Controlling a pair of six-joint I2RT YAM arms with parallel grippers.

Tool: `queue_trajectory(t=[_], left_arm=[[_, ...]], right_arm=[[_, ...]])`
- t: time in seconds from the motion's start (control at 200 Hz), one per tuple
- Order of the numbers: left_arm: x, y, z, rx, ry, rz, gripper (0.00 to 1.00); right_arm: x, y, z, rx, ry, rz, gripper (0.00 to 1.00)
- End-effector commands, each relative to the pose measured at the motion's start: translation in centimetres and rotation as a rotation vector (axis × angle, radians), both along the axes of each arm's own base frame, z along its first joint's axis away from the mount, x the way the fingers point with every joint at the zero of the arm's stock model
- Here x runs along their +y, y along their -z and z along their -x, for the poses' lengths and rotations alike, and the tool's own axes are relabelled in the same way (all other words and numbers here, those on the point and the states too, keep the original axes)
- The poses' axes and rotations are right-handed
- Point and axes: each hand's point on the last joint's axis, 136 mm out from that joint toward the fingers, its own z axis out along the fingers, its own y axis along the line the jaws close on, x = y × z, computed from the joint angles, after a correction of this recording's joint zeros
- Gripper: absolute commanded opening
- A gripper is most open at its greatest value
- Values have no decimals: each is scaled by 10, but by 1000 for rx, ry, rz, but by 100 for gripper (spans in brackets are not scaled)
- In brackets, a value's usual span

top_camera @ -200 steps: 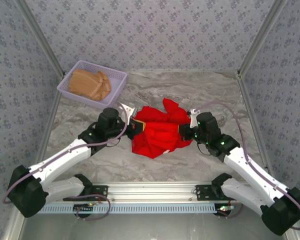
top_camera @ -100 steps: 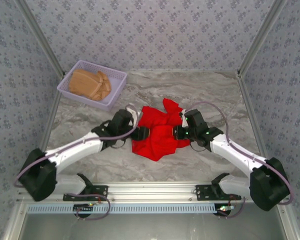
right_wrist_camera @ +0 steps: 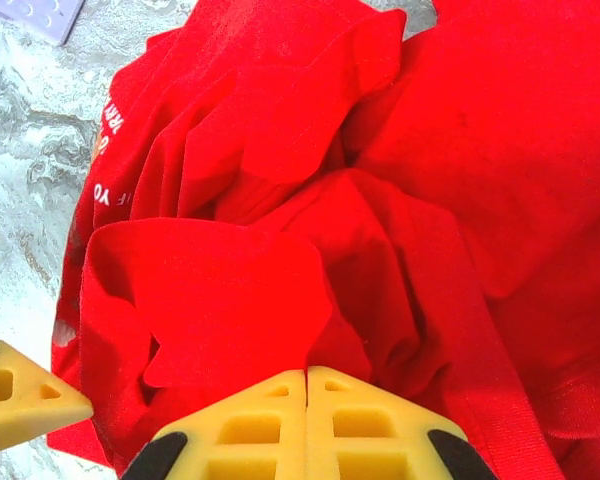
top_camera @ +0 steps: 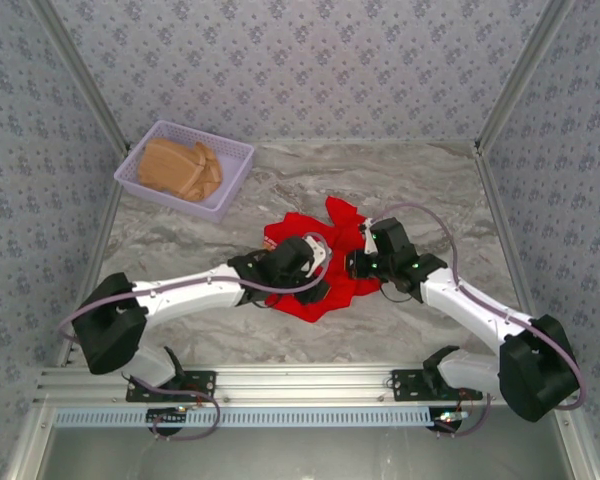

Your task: Fold the inside-out t-shirt

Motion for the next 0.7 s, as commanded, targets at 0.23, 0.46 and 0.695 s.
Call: queue_trajectory(t=[0.23,0.46,0.695], left_arm=[[0,6,-13,-63,23,-83,17],[31,-28,14,-74,31,103,0],[85,-13,32,27,-96,274,0]], right_arm=[[-6,-4,3,-8,15,-10,0],[-18,-1,14,6,26,35,0],[-8,24,55,161,-91,104,15]])
